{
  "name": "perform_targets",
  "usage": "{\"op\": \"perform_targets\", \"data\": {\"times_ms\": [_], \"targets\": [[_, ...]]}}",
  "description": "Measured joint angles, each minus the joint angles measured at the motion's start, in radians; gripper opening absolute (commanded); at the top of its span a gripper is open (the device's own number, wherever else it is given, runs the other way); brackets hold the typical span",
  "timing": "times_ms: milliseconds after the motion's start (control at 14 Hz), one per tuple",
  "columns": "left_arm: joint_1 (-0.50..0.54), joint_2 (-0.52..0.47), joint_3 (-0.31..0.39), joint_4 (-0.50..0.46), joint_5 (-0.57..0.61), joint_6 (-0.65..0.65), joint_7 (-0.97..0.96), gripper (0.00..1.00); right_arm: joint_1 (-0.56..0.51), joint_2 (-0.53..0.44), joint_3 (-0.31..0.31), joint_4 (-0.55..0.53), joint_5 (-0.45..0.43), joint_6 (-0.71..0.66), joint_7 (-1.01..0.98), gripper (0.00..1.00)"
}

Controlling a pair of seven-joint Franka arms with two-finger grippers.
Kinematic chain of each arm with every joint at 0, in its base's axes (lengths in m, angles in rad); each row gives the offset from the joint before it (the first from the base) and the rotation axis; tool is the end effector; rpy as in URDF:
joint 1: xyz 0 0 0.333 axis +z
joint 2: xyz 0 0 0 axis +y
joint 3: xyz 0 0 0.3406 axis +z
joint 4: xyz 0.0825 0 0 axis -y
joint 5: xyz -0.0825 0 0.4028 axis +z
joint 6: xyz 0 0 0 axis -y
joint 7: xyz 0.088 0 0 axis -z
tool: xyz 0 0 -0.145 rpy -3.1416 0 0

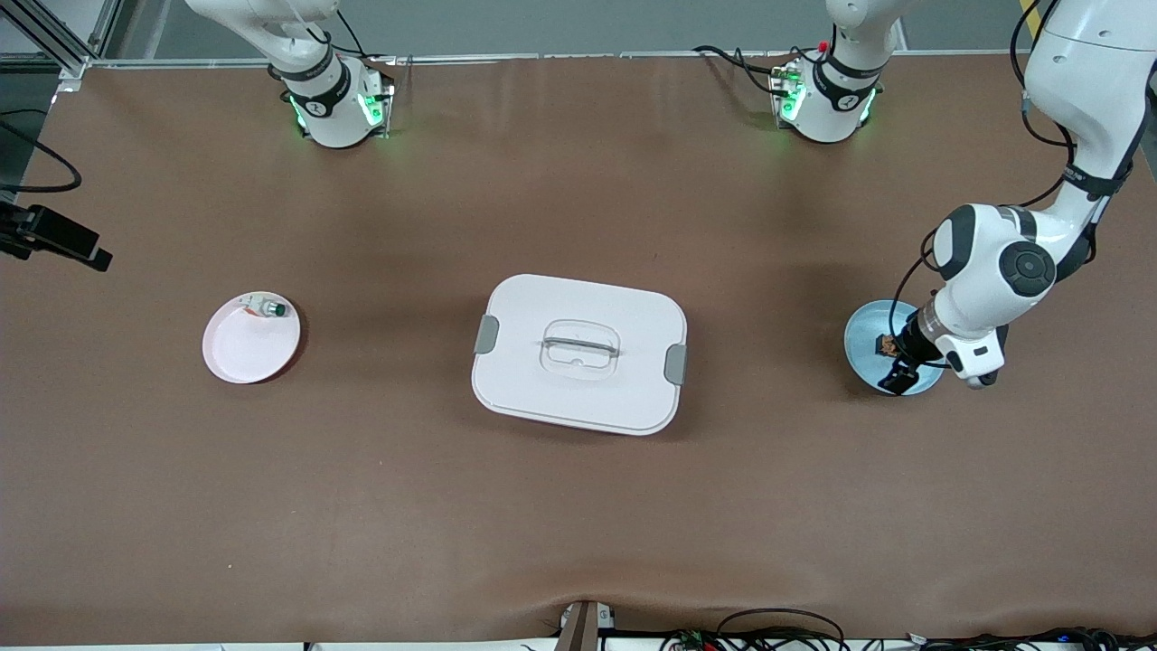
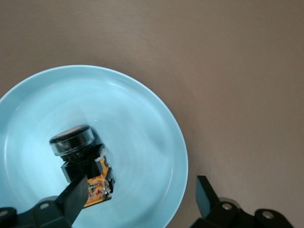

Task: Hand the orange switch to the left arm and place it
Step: 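Open the left gripper to release the switch on the plate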

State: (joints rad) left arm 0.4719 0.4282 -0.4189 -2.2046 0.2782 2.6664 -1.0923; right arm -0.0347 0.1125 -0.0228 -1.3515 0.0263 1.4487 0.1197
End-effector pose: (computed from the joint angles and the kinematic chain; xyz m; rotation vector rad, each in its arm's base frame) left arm 0.5832 0.0207 0.1769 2.7347 1.3940 0.0917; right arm 0.5970 -0.0294 0.6409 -3.1066 0.2711 0.0250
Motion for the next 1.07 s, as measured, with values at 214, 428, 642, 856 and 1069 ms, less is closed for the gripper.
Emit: {"op": "perform_targets", "data": {"times_ms": [214,428,642,856,1069], "targets": [[-0.013,-0.023,0.0,-0.025,-0.036,0.0,0.274,1.0,0.0,0.0,0.0,0.0,0.0,0.002,0.0,1.0],[-0.026,-0.038,0.001,-0.047,-0.07,0.0,0.521,1.0,0.0,0.0,0.0,0.0,0.0,0.005,0.0,1.0],[-0.043,-0.047,0.001,-0.06,-0.101,0.0,0.821,1.0,0.0,0.0,0.001,0.0,0.0,0.005,0.0,1.0],[-0.051,-0.056,0.001,-0.068,-0.143,0.004,0.975,1.0,0.002,0.0,0.002,0.0,0.0,0.008,0.0,1.0],[-0.062,-0.057,0.001,-0.069,-0.144,0.008,0.974,1.0,0.001,0.0,0.001,-0.001,0.001,0.011,0.0,1.0]]}}
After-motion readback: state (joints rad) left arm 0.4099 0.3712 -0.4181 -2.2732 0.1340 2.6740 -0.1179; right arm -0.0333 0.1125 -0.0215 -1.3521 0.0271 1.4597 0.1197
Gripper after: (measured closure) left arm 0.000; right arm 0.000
